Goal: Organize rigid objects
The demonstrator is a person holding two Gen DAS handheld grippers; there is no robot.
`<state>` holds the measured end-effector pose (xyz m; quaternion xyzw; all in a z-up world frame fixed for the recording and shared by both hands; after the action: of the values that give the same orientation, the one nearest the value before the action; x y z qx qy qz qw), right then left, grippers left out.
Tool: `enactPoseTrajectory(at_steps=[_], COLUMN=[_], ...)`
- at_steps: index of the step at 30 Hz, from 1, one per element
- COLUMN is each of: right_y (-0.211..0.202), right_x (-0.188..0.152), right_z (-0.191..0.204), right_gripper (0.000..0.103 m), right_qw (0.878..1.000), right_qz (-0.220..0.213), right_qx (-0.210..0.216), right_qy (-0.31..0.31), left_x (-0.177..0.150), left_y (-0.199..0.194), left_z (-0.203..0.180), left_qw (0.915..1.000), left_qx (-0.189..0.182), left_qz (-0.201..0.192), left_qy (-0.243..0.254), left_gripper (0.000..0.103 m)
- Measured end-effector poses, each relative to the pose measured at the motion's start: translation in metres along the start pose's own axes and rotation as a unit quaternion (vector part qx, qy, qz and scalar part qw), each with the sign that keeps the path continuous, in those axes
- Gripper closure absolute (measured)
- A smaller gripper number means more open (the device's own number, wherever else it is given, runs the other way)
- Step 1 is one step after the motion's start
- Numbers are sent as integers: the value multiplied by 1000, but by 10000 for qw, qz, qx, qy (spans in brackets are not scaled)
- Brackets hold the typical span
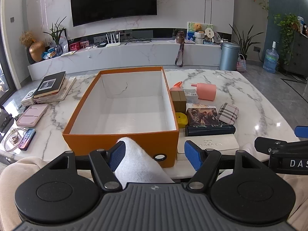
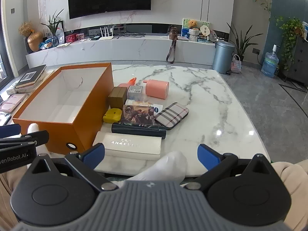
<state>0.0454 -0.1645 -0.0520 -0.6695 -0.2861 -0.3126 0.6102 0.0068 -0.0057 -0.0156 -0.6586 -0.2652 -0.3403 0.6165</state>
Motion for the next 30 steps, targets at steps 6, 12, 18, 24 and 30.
enactPoseTrajectory(at_steps=[6, 12, 18, 24, 30], right_y=[3, 11, 33, 57, 87], right_x=[-1, -4, -6, -7, -11], right_z=[-1, -4, -20, -34, -46], right_gripper=[2, 8, 32, 50, 53], right_qw=[10000, 9999, 9984, 9956, 9898], right_qz=[15, 99, 425, 721, 1121], right_qx=[36, 134, 371, 596, 848], right_qy=[1, 44, 63, -49, 251], left_x=[2, 0, 0, 4, -1], left_y=[4, 12, 28, 57, 95], left_z=[-3, -11, -42, -78, -110], left_qw=[9999, 9985, 9851, 9494, 9019], left_qx=[-88, -445, -1147, -1871, -2145], left_qz=[87, 238, 378, 697, 1065], left_qy=[64, 222, 1225, 2425, 3595], left_gripper=[20, 23, 35, 44, 44])
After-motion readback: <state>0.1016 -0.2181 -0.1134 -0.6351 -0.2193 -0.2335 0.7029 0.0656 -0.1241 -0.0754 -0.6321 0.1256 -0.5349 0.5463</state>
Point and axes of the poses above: each gripper's, at about its wrist camera, not at the fingertips, and y roughly the way its jaws point, z to its left, x to its top, the point moved 4 cm from there along y, roughly the way its jaws point, and after that the axes turned 4 degrees about -x, right-handed, at the moved point
